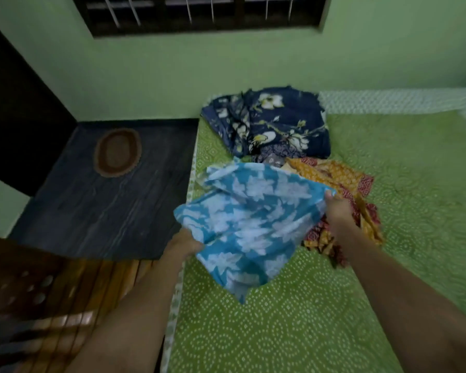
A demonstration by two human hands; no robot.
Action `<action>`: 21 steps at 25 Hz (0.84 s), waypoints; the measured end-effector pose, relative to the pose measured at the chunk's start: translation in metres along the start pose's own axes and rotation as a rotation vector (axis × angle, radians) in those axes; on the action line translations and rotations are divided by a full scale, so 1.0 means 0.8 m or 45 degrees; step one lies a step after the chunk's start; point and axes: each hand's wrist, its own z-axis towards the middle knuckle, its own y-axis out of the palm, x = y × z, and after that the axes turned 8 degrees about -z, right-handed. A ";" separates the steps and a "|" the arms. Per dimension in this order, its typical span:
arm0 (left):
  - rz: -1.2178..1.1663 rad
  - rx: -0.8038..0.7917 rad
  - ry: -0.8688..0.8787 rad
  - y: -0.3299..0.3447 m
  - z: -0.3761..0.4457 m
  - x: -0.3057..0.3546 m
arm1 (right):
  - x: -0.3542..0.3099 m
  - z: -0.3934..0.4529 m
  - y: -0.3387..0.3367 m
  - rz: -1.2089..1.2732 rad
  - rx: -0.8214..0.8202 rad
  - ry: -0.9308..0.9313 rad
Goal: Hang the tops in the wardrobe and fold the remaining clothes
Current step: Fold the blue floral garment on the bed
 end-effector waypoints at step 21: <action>-0.172 0.521 1.644 -0.100 -0.476 0.317 | -0.228 -0.313 -0.241 0.352 -0.507 -0.970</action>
